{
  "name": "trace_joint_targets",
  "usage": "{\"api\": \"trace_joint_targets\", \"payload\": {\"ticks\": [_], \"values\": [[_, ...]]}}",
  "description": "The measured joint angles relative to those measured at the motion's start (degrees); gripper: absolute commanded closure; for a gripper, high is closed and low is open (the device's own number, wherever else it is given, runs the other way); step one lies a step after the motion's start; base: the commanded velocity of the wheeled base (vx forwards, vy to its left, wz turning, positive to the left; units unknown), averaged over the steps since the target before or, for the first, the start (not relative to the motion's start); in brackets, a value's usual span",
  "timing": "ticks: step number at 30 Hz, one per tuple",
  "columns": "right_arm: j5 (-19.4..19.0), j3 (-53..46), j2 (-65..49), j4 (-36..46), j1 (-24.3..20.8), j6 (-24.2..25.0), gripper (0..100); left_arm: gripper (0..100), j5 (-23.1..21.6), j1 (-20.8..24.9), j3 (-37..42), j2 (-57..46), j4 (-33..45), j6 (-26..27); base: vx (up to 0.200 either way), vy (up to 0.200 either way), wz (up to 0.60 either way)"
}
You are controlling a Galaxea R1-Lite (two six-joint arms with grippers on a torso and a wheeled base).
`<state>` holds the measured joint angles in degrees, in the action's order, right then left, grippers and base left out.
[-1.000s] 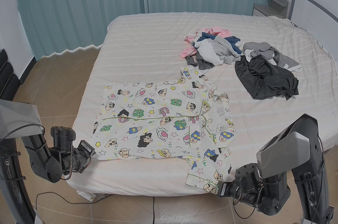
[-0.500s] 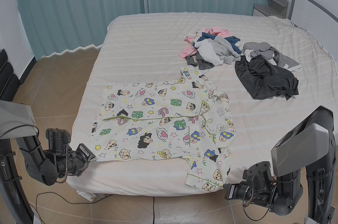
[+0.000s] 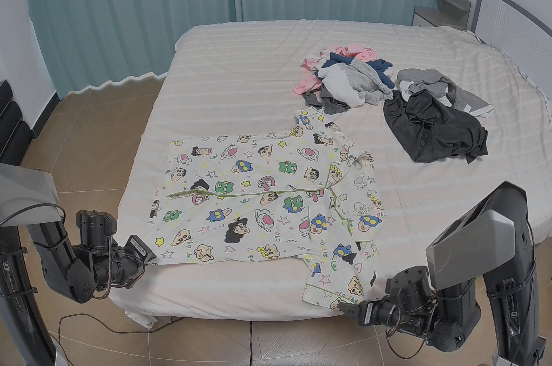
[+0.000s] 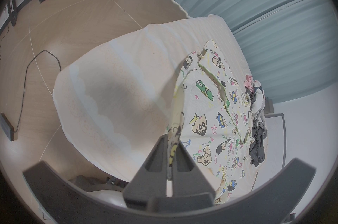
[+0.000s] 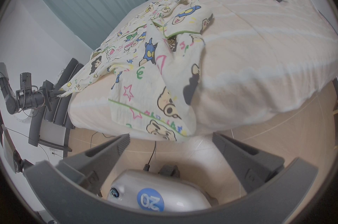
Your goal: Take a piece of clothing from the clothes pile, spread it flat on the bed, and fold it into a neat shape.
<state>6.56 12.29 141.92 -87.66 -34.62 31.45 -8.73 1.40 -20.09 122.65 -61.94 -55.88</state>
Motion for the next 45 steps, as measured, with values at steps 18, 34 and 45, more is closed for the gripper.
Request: {"api": "trace_joint_targets", "payload": {"ticks": [18, 34, 45], "values": [[-0.2, 15.5, 3.9, 8.1, 2.1, -1.6, 100, 100, 0.0, 0.0, -0.2, 0.5, 0.0, 0.0, 0.000, 0.000, 0.00], [-0.1, 10.2, 1.8, 6.8, 2.0, -1.6, 100, 100, 0.0, 0.0, 0.1, 0.5, 0.0, 0.1, 0.000, 0.000, 0.00], [-0.7, 4.8, -2.7, 7.1, 2.2, -1.1, 100, 100, 0.0, 0.7, 0.9, -1.8, 0.7, 1.1, 0.000, 0.000, 0.00]]}}
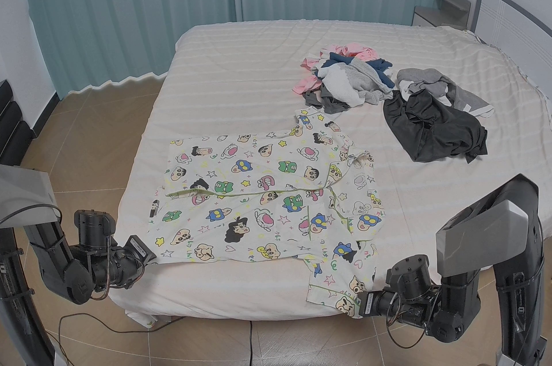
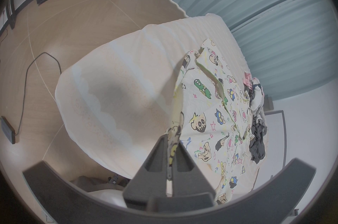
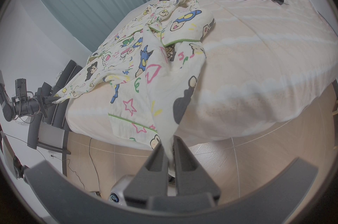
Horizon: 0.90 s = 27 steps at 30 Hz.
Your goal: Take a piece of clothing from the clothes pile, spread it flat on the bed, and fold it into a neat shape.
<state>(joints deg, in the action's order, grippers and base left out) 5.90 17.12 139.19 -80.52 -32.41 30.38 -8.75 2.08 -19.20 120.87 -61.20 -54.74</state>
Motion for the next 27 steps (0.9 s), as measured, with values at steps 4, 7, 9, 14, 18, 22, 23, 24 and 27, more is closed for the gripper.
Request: {"api": "trace_joint_targets", "payload": {"ticks": [4, 7, 9, 14, 18, 22, 23, 24, 27], "values": [[0.0, -0.4, -0.5, 0.0, 0.0, 0.0, 100, 100, 0.0, 0.2, 0.1, -0.7, 2.1, 2.2, 0.000, 0.000, 0.00], [-0.2, -0.1, -0.5, 0.1, 0.0, 0.0, 100, 100, 0.0, 0.2, -0.1, -1.2, 5.2, 2.9, 0.000, 0.000, 0.00], [-0.3, 0.4, -0.5, 0.0, -0.2, 0.0, 100, 100, 0.0, 0.1, -0.3, -1.4, 5.8, 3.1, 0.000, 0.000, 0.00], [-0.6, 0.9, -1.2, -0.1, -0.1, 0.1, 100, 100, 0.0, 0.0, -0.6, -2.0, 5.9, 3.1, 0.000, 0.000, 0.00], [-1.7, 1.1, -2.6, -0.2, 0.4, 1.2, 100, 100, 0.1, 0.0, -1.3, -2.5, 5.8, 3.0, 0.000, 0.000, 0.00], [-2.3, 1.8, -4.6, -0.1, 1.4, 2.8, 100, 100, 0.2, 0.0, -2.9, -3.4, 5.9, 3.0, 0.000, 0.000, 0.00], [-2.4, 2.2, -5.1, -0.1, 1.8, 3.0, 100, 100, 0.2, 0.0, -3.5, -3.6, 6.0, 3.0, 0.000, 0.000, 0.00], [-2.5, 2.6, -5.6, -0.1, 2.2, 3.0, 100, 100, 0.2, 0.1, -4.1, -3.9, 6.1, 2.9, 0.000, 0.000, 0.00], [-2.5, 3.6, -6.6, -0.1, 3.2, 3.1, 100, 100, 0.4, 0.1, -5.9, -4.2, 6.3, 2.9, 0.000, 0.000, 0.00]]}}
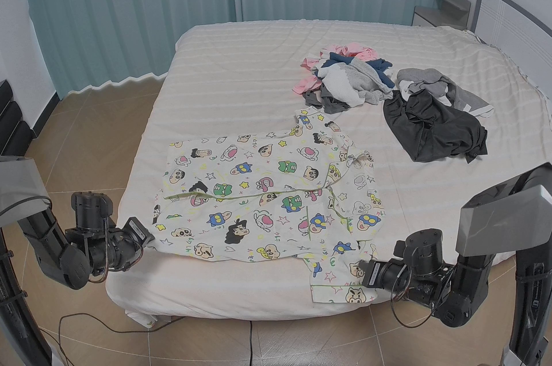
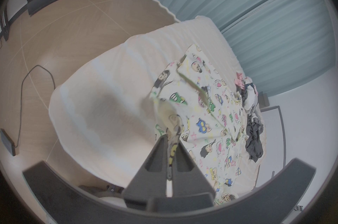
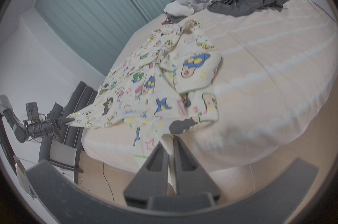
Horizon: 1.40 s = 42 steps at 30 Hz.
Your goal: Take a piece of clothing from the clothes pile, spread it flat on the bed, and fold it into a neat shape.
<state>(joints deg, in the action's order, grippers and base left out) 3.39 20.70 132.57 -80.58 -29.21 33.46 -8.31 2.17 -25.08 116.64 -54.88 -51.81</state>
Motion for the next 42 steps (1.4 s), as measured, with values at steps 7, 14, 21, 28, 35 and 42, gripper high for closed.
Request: {"api": "trace_joint_targets", "payload": {"ticks": [7, 14, 21, 28, 35, 42], "values": [[-0.9, 3.8, -1.7, 0.4, 2.2, 0.0, 100, 100, 1.3, 0.0, -6.6, -0.1, 3.4, 0.0, 0.000, 0.000, 0.00], [-2.3, 8.6, -3.5, 3.6, 3.6, 0.0, 100, 100, 2.0, 0.0, -18.4, 0.0, 16.9, 0.0, 0.000, 0.000, 0.00], [-3.0, 18.4, -4.9, 11.6, 5.7, 0.0, 100, 100, 4.3, -0.1, -30.8, 2.0, 24.5, 0.0, 0.000, 0.000, 0.00], [-3.6, 28.9, -5.1, 19.5, 7.5, 0.1, 100, 100, 5.3, -0.2, -39.7, 5.5, 29.5, 0.0, 0.000, 0.000, 0.00], [-3.3, 39.4, -1.5, 23.2, 9.2, 0.1, 100, 100, 6.4, -0.3, -49.0, 10.5, 34.1, -0.1, 0.000, 0.000, 0.00], [-3.1, 45.5, 3.4, 23.9, 11.3, 0.1, 100, 100, 7.2, -0.8, -56.3, 16.7, 35.0, -0.2, 0.000, 0.000, 0.00]]}}
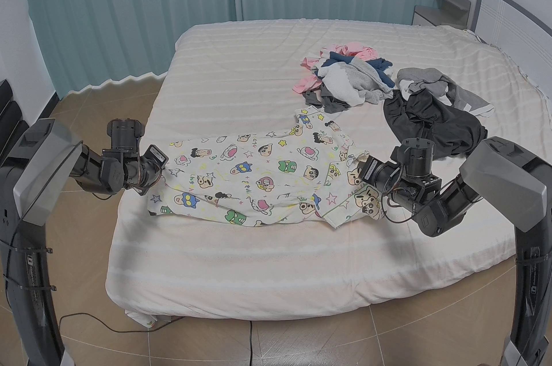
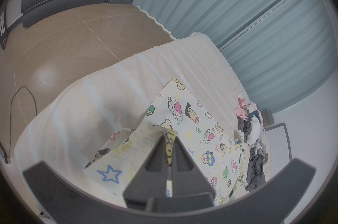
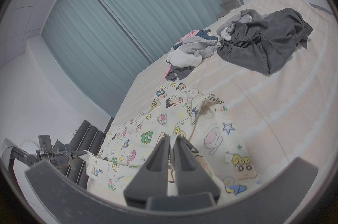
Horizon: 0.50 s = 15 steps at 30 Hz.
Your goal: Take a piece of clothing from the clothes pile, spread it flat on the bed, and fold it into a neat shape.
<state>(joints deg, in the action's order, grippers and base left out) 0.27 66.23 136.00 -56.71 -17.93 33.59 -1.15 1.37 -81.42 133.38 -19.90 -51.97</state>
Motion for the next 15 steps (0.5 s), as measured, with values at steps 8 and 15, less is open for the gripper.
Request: {"api": "trace_joint_targets", "payload": {"ticks": [8, 15], "values": [[0.0, 4.3, 3.7, 0.3, 1.4, -0.1, 100, 100, 0.1, -0.5, -2.6, 3.6, -0.3, 0.0, 0.000, 0.000, 0.00], [-0.3, 6.6, 5.3, 1.4, 2.4, -0.2, 0, 100, 0.1, -1.4, -5.1, 5.3, -0.4, 0.0, 0.000, 0.000, 0.00]]}}
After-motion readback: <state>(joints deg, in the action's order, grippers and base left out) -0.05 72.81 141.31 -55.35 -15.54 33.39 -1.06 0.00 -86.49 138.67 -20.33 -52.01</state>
